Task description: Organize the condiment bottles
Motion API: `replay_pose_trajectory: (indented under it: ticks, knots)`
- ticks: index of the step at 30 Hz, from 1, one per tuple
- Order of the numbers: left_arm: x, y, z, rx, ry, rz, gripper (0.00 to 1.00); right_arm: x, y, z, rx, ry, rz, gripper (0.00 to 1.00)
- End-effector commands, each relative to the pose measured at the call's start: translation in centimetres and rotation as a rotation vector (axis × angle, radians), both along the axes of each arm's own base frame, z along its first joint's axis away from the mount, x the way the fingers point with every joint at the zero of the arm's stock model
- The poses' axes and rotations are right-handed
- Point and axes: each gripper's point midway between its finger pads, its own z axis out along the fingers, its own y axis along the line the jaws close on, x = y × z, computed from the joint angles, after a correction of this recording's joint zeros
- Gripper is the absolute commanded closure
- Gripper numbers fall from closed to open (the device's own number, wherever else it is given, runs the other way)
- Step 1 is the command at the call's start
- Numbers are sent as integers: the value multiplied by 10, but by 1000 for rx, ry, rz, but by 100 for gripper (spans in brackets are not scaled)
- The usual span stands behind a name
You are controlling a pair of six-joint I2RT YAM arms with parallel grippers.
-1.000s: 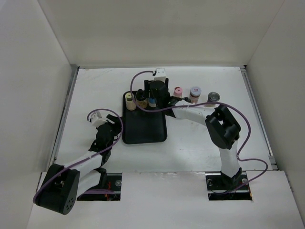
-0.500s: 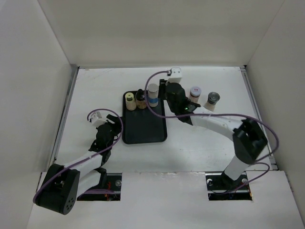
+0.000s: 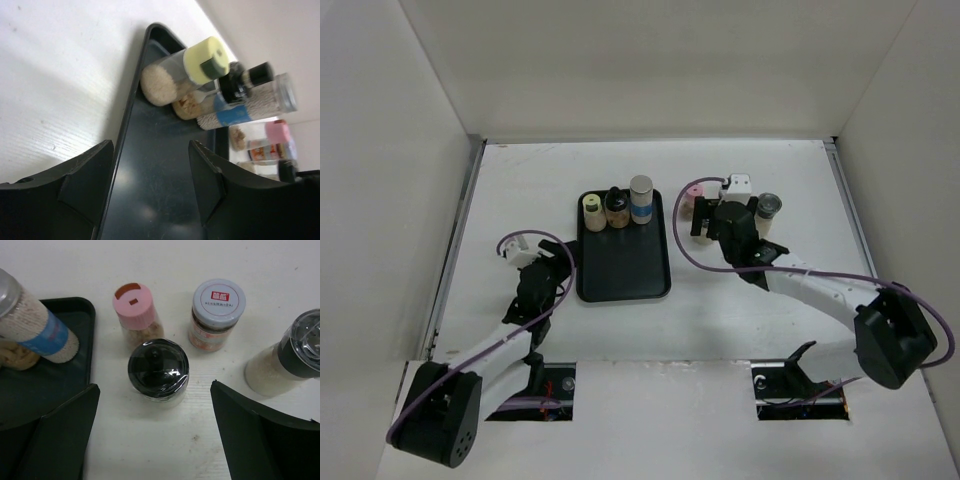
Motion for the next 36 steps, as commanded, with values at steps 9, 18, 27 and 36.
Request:
replay_pose_trajectory:
  ticks: [9,18,27,36]
  knots:
    - [-7,30,24,-37,-110,110,38,58,6,-25,50,45,-11,0]
    - [-2,21,17,-23,-76,82,38,66,6,-33,59,34,-36,37]
    - [-1,20,15,-34,-69,83,38,27,50,48,125,-109,67,45]
    - [-1,33,3,-74,-30,126,38,16,203,45,156,-100,319,46]
